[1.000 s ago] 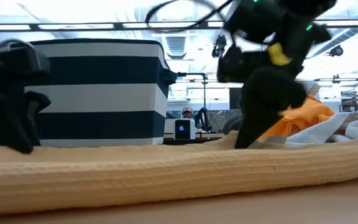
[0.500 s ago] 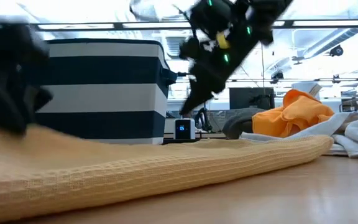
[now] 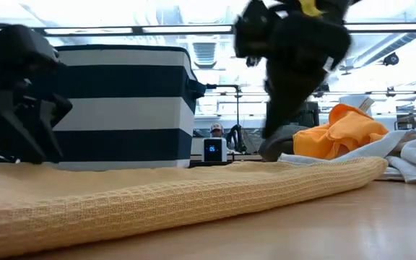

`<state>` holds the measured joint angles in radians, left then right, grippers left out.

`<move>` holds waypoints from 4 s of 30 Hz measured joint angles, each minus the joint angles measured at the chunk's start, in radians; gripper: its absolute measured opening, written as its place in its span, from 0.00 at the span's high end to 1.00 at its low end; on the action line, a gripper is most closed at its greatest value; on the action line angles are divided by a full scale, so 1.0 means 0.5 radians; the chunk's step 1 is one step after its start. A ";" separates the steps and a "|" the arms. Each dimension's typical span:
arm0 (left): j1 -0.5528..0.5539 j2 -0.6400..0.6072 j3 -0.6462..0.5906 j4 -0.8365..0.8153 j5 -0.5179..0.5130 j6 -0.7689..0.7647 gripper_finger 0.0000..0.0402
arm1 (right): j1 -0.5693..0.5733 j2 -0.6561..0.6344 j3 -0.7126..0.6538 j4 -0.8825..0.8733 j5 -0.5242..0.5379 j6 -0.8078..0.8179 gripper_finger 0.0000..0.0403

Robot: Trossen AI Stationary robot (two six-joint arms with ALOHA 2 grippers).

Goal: Fold towel
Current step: Fold the yellow kitchen towel

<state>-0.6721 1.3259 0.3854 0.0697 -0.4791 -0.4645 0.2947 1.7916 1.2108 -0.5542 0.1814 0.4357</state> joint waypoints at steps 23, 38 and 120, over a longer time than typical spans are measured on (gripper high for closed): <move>-0.210 0.513 0.556 0.069 -0.040 0.067 0.60 | -0.377 0.401 0.306 0.721 0.264 -0.799 0.81; 0.058 0.489 0.319 -0.149 -0.164 -0.060 0.56 | 0.172 0.479 0.401 0.145 0.071 0.091 0.79; 0.198 -0.064 -0.114 0.302 -0.015 -0.123 0.57 | -0.121 0.063 -0.997 1.996 0.043 -0.450 0.88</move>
<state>-0.5732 1.2938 0.3283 0.2206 -0.4868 -0.5261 0.2342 1.8229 0.7121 0.4438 0.2026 0.2107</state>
